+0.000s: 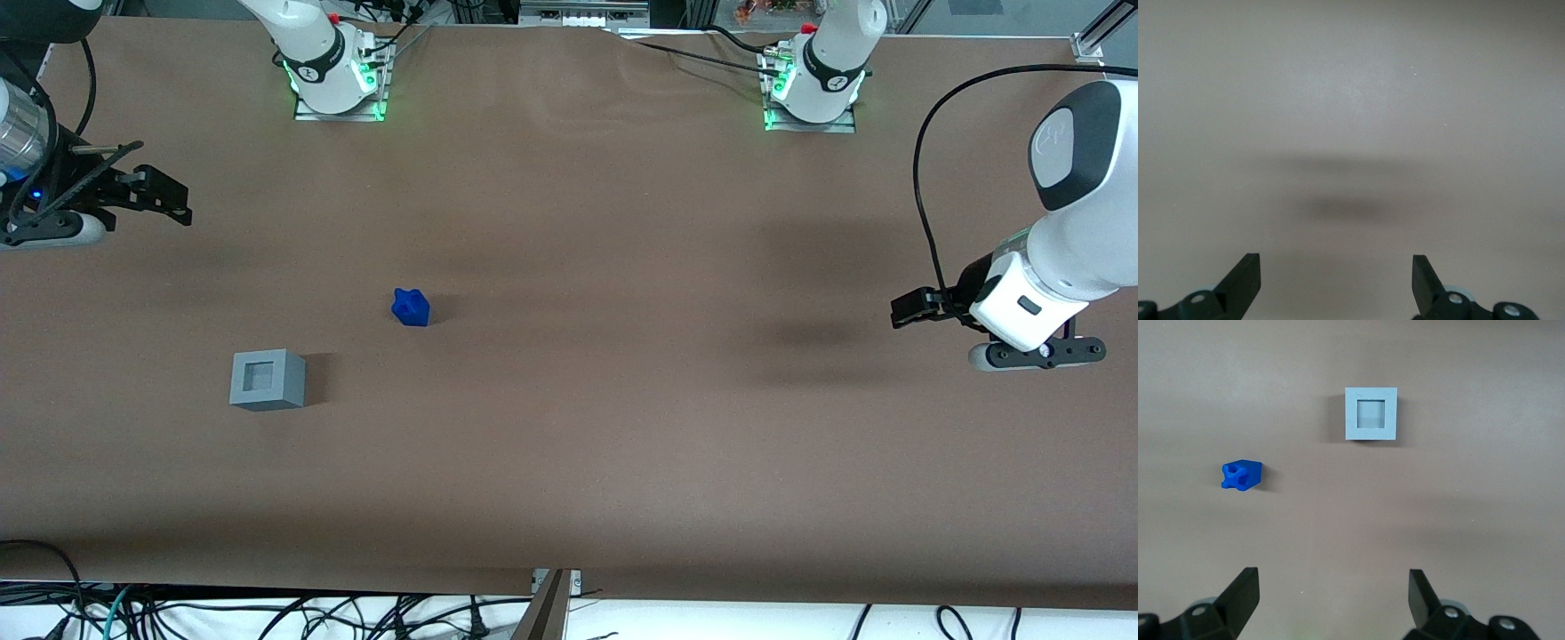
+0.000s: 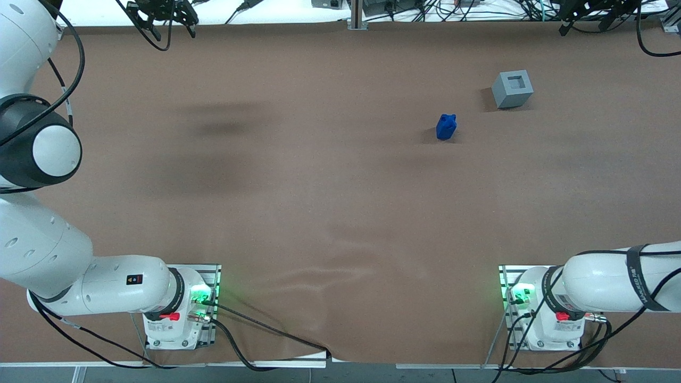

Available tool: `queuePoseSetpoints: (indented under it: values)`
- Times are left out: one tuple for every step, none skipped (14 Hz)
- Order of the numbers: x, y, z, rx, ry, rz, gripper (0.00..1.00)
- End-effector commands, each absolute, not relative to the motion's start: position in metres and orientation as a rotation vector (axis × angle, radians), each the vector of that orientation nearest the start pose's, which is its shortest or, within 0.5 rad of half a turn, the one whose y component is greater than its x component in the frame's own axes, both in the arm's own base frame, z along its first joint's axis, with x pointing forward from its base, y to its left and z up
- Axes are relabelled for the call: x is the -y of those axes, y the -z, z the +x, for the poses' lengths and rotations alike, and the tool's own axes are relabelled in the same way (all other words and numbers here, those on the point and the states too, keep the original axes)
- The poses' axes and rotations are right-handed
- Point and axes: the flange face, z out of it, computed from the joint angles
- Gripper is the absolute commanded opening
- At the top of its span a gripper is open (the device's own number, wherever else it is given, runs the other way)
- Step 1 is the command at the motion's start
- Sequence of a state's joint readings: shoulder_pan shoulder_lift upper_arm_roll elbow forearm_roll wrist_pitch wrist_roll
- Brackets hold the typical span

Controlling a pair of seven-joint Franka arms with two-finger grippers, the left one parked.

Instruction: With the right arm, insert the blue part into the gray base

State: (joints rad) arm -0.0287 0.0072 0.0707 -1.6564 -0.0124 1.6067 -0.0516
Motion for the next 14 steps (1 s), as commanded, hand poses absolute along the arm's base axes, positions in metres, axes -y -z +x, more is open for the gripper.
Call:
queuePoseSetpoints:
  values:
    - [-0.0206, -0.5878, 0.5532, 0.135, -0.080, -3.136, 0.99]
    - [-0.0197, -0.5873, 0.5532, 0.142, -0.087, -3.135, 0.99]
    - [-0.0197, -0.5862, 0.5546, 0.144, -0.089, -3.135, 0.99]
    - [-0.0204, -0.5877, 0.5543, 0.137, -0.084, -3.137, 0.99]
    - [-0.0204, -0.5868, 0.5545, 0.142, -0.089, -3.136, 0.99]
    - [-0.0203, -0.5864, 0.5540, 0.144, -0.096, -3.136, 0.99]
    - [-0.0196, -0.5839, 0.5545, 0.137, -0.106, -3.134, 0.99]
    - [-0.0196, -0.5839, 0.5545, 0.147, -0.106, -3.134, 0.99]
    - [-0.0205, -0.5846, 0.5539, 0.151, -0.106, -3.134, 0.99]
    - [-0.0205, -0.5846, 0.5539, 0.151, -0.106, -3.134, 0.99]
    - [-0.0213, -0.5846, 0.5539, 0.156, -0.106, -3.133, 0.99]
    - [-0.0205, -0.5841, 0.5532, 0.156, -0.115, -3.133, 0.99]
    - [-0.0204, -0.5834, 0.5522, 0.154, -0.130, -3.132, 0.99]
    - [-0.0203, -0.5834, 0.5522, 0.154, -0.130, -3.134, 0.99]
